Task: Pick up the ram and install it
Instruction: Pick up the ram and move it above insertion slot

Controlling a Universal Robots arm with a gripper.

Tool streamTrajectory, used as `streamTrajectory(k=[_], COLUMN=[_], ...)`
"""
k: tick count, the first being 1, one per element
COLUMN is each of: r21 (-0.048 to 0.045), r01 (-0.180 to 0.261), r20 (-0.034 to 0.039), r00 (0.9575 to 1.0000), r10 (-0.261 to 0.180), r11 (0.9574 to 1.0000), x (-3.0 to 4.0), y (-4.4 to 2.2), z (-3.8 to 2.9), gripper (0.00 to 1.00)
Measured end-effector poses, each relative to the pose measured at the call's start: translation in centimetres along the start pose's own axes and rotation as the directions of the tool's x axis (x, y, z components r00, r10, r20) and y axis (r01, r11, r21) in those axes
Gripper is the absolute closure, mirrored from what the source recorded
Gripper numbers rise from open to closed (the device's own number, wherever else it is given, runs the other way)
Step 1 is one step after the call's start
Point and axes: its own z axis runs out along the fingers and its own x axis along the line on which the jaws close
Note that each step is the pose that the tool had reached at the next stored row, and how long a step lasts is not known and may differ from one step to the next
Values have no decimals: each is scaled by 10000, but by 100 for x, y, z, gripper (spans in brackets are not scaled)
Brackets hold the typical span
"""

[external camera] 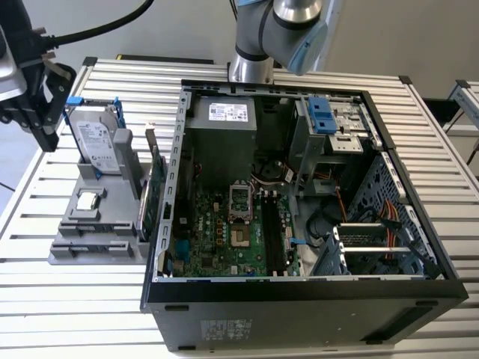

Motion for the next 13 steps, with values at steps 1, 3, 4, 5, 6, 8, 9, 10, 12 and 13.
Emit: streamTrajectory(k=[1,3,4,5,6,8,9,10,12,13], r21=[2,3,5,6,7,9,10,11,13,14], r01=[77,229,305,385,462,622,699,778,940,1017], r20=[-5,-12,-15,-19,-23,-32,-36,-39,-48,-52], r00=[10000,9997,9995,9993,9989,9981,9975,9970,9956,9948], r10=[-77,-229,-305,-385,-462,-622,-699,-778,-940,-1016], r11=[10000,9997,9995,9993,9989,9981,9976,9970,9956,9948], x=[0,0,0,0,0,0,0,0,0,0], y=[0,0,0,0,0,0,0,0,0,0], z=[-1,0,0,0,0,0,-1,0,0,0], gripper=[100,100,100,100,100,100,100,100,100,100])
